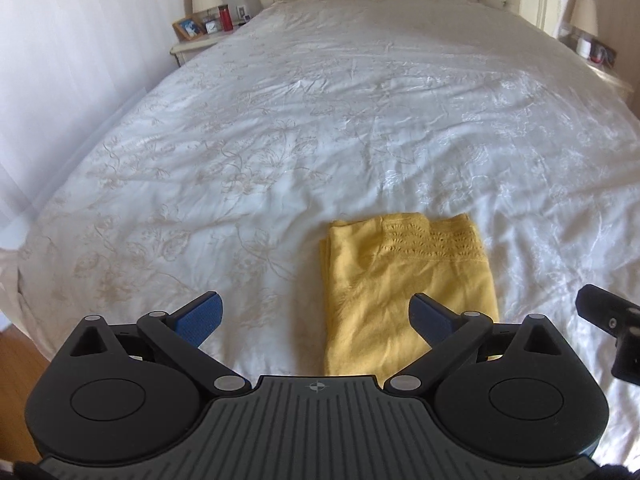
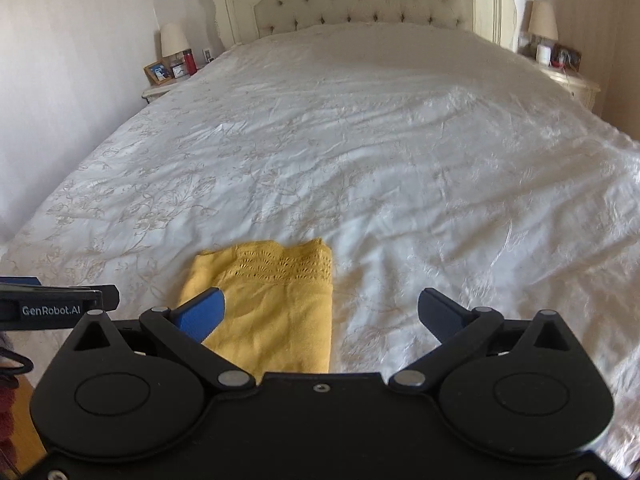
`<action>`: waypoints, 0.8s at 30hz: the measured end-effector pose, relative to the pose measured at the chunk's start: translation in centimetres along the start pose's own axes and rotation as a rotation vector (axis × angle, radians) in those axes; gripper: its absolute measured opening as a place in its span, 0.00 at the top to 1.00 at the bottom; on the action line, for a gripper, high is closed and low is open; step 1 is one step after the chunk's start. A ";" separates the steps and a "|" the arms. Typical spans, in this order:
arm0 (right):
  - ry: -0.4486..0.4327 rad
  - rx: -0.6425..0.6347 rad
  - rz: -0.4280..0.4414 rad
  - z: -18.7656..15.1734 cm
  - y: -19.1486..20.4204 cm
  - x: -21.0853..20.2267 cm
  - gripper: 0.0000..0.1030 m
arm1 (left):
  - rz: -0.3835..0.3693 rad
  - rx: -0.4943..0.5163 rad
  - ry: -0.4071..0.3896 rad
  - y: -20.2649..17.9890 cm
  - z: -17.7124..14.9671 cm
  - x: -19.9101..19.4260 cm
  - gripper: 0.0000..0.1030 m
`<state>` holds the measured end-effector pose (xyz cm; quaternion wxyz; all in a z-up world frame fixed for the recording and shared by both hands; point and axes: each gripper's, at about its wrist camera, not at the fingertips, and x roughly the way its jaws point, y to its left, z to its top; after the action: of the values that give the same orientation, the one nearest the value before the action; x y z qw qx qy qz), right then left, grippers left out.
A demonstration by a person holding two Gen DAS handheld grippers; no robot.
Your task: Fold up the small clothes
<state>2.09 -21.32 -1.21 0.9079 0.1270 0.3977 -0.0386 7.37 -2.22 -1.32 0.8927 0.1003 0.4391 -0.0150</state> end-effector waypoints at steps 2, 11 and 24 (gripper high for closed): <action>0.040 0.020 0.017 -0.2 -0.1 0.0 0.01 | -0.025 0.002 -0.003 0.0 -0.4 -0.5 0.02; 0.105 0.042 0.029 -2.0 0.9 -1.0 0.01 | -0.072 -0.013 0.063 0.3 -2.3 -1.1 0.03; 0.185 0.047 -0.011 -3.5 1.8 -1.3 0.01 | -0.060 -0.059 0.195 2.0 -4.8 -0.5 0.06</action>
<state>-0.94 -18.72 -2.16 0.8637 0.1493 0.4797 -0.0408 3.55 0.60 -3.43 0.8474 0.0617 0.5270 -0.0191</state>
